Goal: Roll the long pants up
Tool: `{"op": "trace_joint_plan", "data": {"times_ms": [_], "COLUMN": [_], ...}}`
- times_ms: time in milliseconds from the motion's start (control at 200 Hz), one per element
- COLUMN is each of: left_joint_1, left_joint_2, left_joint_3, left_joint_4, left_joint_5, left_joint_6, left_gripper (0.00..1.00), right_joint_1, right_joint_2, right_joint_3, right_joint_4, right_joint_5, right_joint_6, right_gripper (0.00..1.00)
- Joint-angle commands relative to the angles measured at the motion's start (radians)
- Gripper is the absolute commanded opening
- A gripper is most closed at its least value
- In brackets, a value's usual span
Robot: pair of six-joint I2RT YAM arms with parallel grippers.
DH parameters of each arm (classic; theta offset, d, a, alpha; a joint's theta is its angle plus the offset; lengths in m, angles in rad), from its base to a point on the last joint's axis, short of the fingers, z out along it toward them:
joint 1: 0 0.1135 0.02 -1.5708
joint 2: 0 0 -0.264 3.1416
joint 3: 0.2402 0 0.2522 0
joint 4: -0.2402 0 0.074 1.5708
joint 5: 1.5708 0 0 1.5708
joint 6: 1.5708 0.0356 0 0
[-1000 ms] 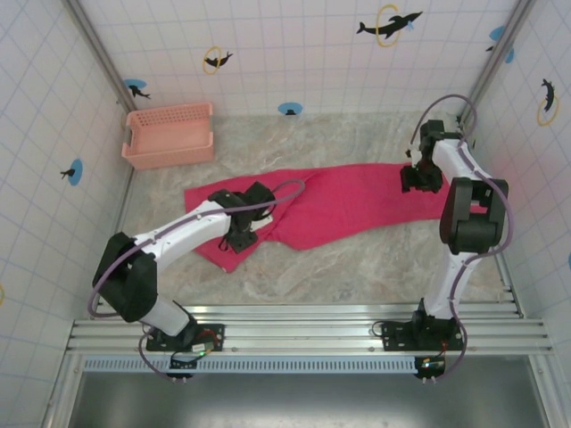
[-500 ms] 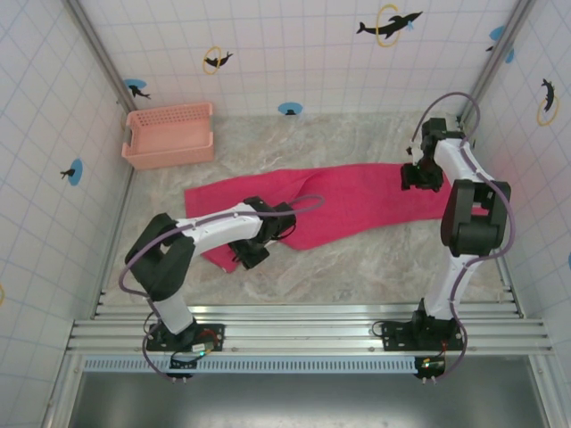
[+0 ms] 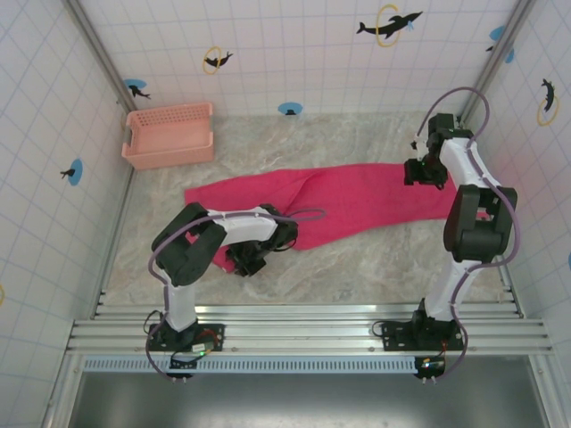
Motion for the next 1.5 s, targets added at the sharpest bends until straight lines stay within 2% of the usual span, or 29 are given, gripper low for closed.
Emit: {"op": "trace_joint_plan", "data": {"times_ms": [0, 50, 295, 425, 535, 631, 656, 771, 901, 1121, 1376, 1386, 1401, 1426, 1446, 1476, 1496], "left_joint_1": [-0.002, -0.002, 0.016, 0.033, 0.115, 0.223, 0.277, 0.401, 0.484, 0.601, 0.733, 0.737, 0.744, 0.756, 0.764, 0.774, 0.777], "left_joint_2": [0.044, 0.047, -0.005, -0.140, -0.255, -0.311, -0.315, -0.254, -0.154, -0.047, 0.104, 0.113, 0.124, 0.146, 0.161, 0.181, 0.194], "left_joint_3": [-0.014, -0.010, 0.000, 0.088, 0.194, 0.297, 0.320, 0.451, 0.541, 0.537, 0.579, 0.584, 0.591, 0.601, 0.609, 0.622, 0.631], "left_joint_4": [0.053, 0.050, 0.020, -0.103, -0.149, -0.128, -0.119, -0.120, -0.120, -0.052, 0.000, -0.001, -0.002, -0.005, -0.006, -0.012, -0.018], "left_joint_5": [-0.014, -0.022, -0.048, -0.153, -0.165, -0.142, -0.140, -0.136, -0.146, -0.150, -0.160, -0.160, -0.156, -0.152, -0.149, -0.145, -0.140], "left_joint_6": [-0.038, -0.039, -0.044, -0.047, -0.021, 0.045, 0.067, 0.159, 0.225, 0.276, 0.338, 0.338, 0.340, 0.342, 0.343, 0.347, 0.349], "left_gripper": [0.17, 0.00, 0.00, 0.00, 0.00, 0.00, 0.00, 0.00, 0.00, 0.00, 0.00, 0.04, 0.19, 0.58, 0.78, 0.95, 0.97], "right_joint_1": [-0.004, -0.004, 0.000, 0.008, 0.016, 0.032, 0.037, 0.061, 0.087, 0.118, 0.091, 0.089, 0.087, 0.083, 0.082, 0.079, 0.077], "right_joint_2": [-0.045, -0.048, -0.054, -0.059, -0.067, -0.078, -0.082, -0.093, -0.094, -0.121, -0.207, -0.212, -0.218, -0.228, -0.234, -0.247, -0.256], "right_joint_3": [0.011, 0.006, -0.013, -0.025, -0.033, -0.044, -0.049, -0.072, -0.097, -0.167, -0.258, -0.261, -0.265, -0.272, -0.277, -0.284, -0.289], "right_joint_4": [0.010, 0.014, 0.026, 0.033, 0.037, 0.043, 0.047, 0.062, 0.068, 0.115, 0.143, 0.144, 0.142, 0.140, 0.138, 0.134, 0.132], "right_joint_5": [-0.020, -0.022, -0.034, -0.037, -0.039, -0.039, -0.040, -0.040, -0.037, -0.039, -0.023, -0.023, -0.021, -0.014, -0.008, 0.002, 0.012], "right_joint_6": [-0.003, -0.005, -0.009, -0.009, -0.008, -0.007, -0.005, 0.002, 0.009, 0.038, 0.099, 0.100, 0.104, 0.109, 0.111, 0.114, 0.117], "right_gripper": [0.63, 0.63, 0.63, 0.63, 0.63, 0.62, 0.62, 0.62, 0.62, 0.63, 0.65, 0.65, 0.65, 0.65, 0.65, 0.66, 0.66]}}
